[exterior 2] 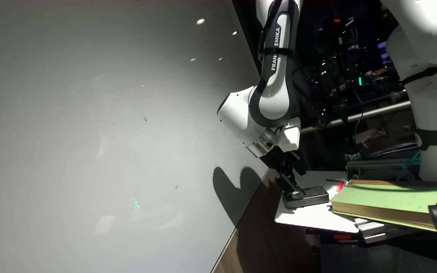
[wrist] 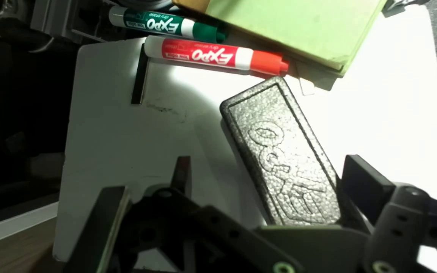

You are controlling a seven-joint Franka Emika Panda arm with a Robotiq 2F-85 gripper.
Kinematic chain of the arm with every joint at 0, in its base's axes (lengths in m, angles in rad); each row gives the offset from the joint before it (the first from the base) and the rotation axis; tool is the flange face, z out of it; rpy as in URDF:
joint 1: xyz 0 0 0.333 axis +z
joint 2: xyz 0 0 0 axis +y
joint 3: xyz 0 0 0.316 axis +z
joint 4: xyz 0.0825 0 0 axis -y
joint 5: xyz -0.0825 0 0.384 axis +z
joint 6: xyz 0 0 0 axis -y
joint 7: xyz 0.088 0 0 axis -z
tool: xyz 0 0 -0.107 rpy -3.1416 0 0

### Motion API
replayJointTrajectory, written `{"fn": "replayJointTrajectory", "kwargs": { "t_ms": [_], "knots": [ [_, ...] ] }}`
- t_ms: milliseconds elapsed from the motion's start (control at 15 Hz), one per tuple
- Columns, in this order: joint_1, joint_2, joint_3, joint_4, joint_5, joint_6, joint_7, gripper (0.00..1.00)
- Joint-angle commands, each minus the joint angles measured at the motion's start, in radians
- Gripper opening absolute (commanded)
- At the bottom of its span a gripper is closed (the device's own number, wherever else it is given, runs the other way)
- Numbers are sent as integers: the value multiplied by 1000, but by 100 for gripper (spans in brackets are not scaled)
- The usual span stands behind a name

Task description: Use the duster to erase the markings on the board

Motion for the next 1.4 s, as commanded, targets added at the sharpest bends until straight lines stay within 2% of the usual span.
{"fn": "replayJointTrajectory", "kwargs": {
  "t_ms": [0, 333, 667, 1000, 1333],
  "knots": [
    [21, -81, -4, -19, 20, 22, -14, 100],
    [47, -224, 24, -30, 56, 22, -26, 100],
    [70, -279, 55, -74, 76, 70, -73, 100],
    [77, -289, 83, -148, 30, 210, -110, 100],
    [35, -234, 82, -168, -85, 320, -108, 100]
  ]
}}
